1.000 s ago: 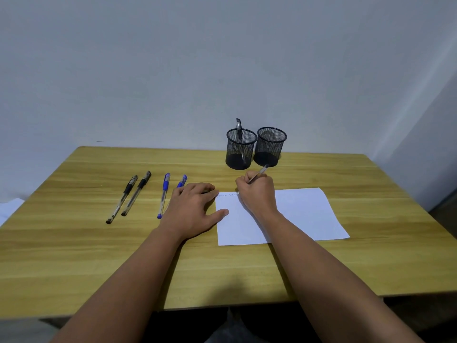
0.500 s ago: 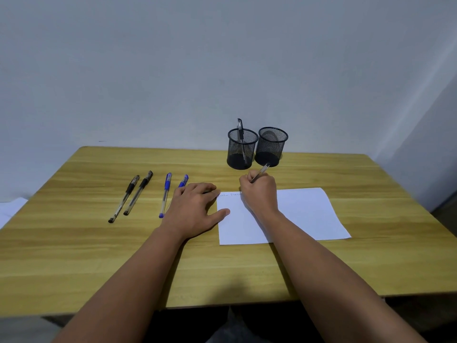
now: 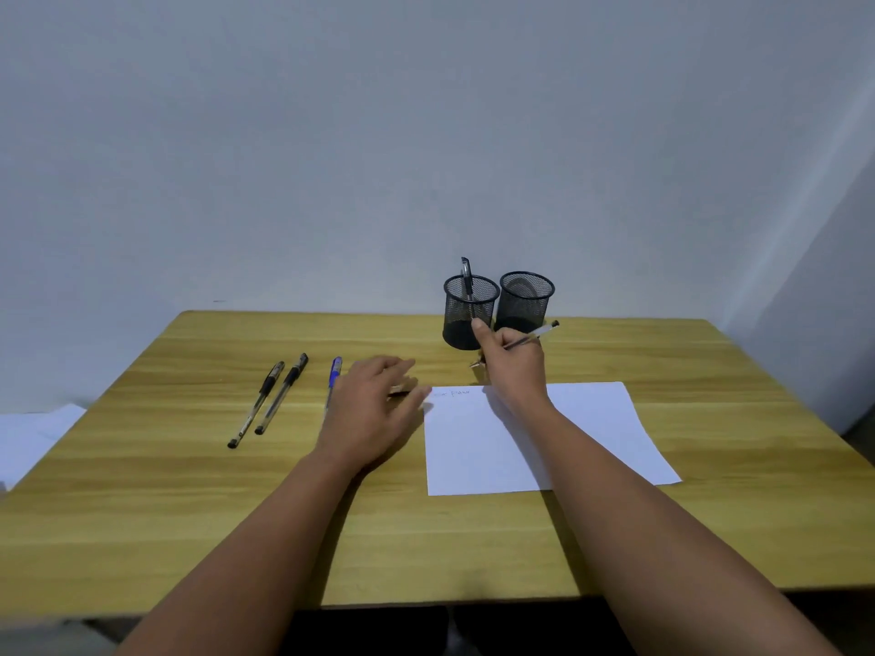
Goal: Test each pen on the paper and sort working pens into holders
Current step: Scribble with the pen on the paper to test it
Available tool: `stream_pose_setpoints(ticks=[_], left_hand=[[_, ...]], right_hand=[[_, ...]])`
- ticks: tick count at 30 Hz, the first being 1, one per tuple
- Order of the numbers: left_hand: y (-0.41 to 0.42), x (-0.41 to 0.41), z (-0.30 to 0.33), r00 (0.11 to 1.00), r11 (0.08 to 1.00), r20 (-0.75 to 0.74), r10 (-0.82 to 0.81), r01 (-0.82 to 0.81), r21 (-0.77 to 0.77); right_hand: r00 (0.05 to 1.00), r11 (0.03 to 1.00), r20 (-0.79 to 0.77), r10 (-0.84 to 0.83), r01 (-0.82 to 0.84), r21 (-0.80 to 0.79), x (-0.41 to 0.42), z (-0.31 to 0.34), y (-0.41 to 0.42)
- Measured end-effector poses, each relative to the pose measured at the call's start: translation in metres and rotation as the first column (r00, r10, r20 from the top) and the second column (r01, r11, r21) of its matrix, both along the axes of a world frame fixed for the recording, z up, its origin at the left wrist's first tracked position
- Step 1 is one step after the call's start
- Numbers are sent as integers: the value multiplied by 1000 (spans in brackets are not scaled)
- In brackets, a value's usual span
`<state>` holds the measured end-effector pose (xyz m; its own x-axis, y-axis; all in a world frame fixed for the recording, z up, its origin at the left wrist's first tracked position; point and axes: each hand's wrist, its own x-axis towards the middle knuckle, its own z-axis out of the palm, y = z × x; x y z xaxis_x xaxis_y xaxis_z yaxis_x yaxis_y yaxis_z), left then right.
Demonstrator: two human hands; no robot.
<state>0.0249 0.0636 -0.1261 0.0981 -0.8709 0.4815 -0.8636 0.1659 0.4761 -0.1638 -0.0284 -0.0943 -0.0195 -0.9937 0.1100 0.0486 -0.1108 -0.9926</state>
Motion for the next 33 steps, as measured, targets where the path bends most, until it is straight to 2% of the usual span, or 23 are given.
stream_pose_setpoints(ticks=[2, 4, 7, 9, 15, 17, 20, 22, 24, 27, 33], left_hand=[[-4, 11, 7, 996, 996, -31, 78, -79, -37], [-6, 23, 10, 990, 992, 74, 121, -124, 37], [-6, 29, 12, 958, 962, 270, 96, -158, 222], [-7, 30, 10, 936, 937, 342, 85, -191, 291], [-9, 26, 11, 921, 954, 368, 129, -216, 207], [-7, 22, 15, 941, 966, 314, 126, -189, 179], [1, 13, 26, 992, 982, 60, 109, -117, 147], [7, 5, 33, 989, 984, -120, 92, -72, 163], [11, -1, 39, 975, 988, -214, 56, -23, 153], [16, -8, 50, 959, 993, -284, 6, 28, 113], [31, -26, 69, 951, 993, -304, -50, 82, 90]], right_hand=[[999, 999, 44, -4, 6, -31, -1, 10, 1], [1000, 999, 28, 4, -3, -33, -4, 15, 2], [999, 999, 10, 39, -39, 26, -8, 14, 4], [997, 997, -57, 58, -55, 53, -9, 14, 4], [988, 989, -66, 136, -132, 64, -12, 9, 18], [982, 983, -72, 174, -168, 77, -15, 11, 22], [978, 971, -4, 210, -208, 117, -20, 20, 31], [977, 971, 16, 211, -212, 113, -23, 26, 39], [976, 971, 23, 216, -217, 102, -25, 32, 48], [975, 971, 16, 222, -222, 87, -29, 43, 61], [975, 974, 35, 218, -219, 63, -42, 63, 84]])
